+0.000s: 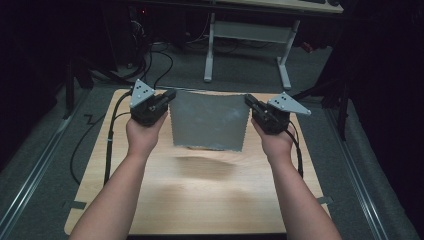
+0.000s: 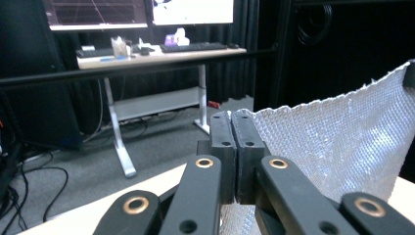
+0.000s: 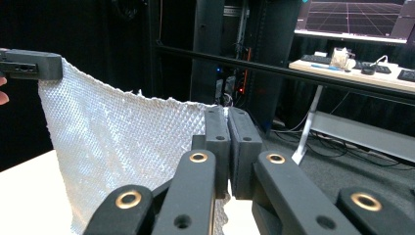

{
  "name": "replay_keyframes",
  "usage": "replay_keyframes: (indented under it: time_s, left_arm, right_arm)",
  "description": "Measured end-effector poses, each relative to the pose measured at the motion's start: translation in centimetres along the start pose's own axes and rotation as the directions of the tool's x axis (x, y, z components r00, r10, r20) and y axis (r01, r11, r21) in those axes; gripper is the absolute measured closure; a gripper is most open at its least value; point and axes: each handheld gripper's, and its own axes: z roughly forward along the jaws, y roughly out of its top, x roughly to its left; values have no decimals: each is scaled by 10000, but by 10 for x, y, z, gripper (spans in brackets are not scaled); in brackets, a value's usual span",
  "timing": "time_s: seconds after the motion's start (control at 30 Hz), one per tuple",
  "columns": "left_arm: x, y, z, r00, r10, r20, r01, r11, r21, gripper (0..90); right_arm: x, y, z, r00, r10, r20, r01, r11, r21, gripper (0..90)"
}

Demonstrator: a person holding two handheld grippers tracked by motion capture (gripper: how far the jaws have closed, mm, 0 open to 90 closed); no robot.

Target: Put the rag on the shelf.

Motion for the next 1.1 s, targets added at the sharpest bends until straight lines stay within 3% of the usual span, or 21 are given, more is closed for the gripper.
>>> replay_keyframes:
  time_s: [0.37, 0.7, 0.77, 0.9, 1.1]
  left_arm:
    - [17, 8, 39, 9987, 391, -312, -382, 9988, 295, 899]
    - [33, -4, 69, 9990, 97, -447, -50, 9946, 1035, 898]
    - [38, -10, 74, 9992, -84, -398, 138, 9905, 1368, 898]
    - [42, -28, 84, 9996, -207, -211, 248, 9751, 2204, 898]
    - [46, -51, 88, 9979, -639, 86, 594, 9631, 2626, 899]
  right_arm:
    - [-26, 7, 38, 9993, 211, 319, -220, 9993, 291, 888]
    - [-40, 1, 68, 9987, 157, 482, -194, 9968, 777, 888]
    - [-43, -3, 74, 9988, 243, 421, -284, 9946, 997, 888]
    - [-48, -13, 84, 9990, 392, 219, -420, 9885, 1453, 888]
    - [-51, -32, 91, 9988, 487, 80, -493, 9791, 1971, 888]
